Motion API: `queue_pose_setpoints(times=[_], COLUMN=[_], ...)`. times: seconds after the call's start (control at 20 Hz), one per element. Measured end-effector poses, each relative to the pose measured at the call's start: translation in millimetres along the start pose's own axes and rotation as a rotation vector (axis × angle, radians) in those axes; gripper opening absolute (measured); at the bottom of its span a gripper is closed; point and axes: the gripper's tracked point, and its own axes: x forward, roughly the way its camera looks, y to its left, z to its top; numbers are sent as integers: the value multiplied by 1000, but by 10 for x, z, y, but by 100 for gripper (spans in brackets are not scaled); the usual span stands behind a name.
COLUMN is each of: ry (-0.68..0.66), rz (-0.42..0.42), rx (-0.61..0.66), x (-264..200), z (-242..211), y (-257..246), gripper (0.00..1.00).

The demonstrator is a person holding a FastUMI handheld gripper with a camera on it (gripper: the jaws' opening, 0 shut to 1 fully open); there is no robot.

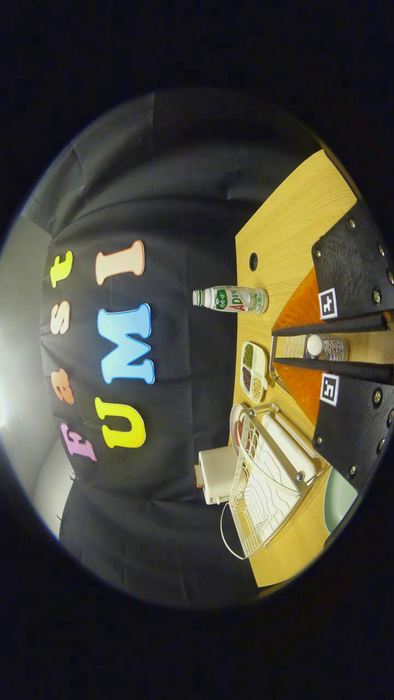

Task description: Take the plate from the dish rack, then take the spoon from the basket and place it into the plate.

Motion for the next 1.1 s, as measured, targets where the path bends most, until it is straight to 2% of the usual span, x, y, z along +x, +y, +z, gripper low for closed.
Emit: queue_pose_setpoints(times=[0.15, 0.2, 0.3, 0.35, 0.6, 0.65, 0.8, 1.1], ry=[-27, -30, -30, -14, -5, 3, -2, -29], rz=[-14, -9, -10, -1, 21, 12, -4, -29], rx=[7, 14, 6, -12, -43, -48, -94, -105], x=[7, 55, 11, 23, -100, -106, -196, -499], z=[43, -1, 19, 22, 357, 392, 612, 1141], y=[-52, -31, -31, 28, 133, 116, 58, 30], gripper=[22, 14, 14, 7, 7, 2, 2, 2])
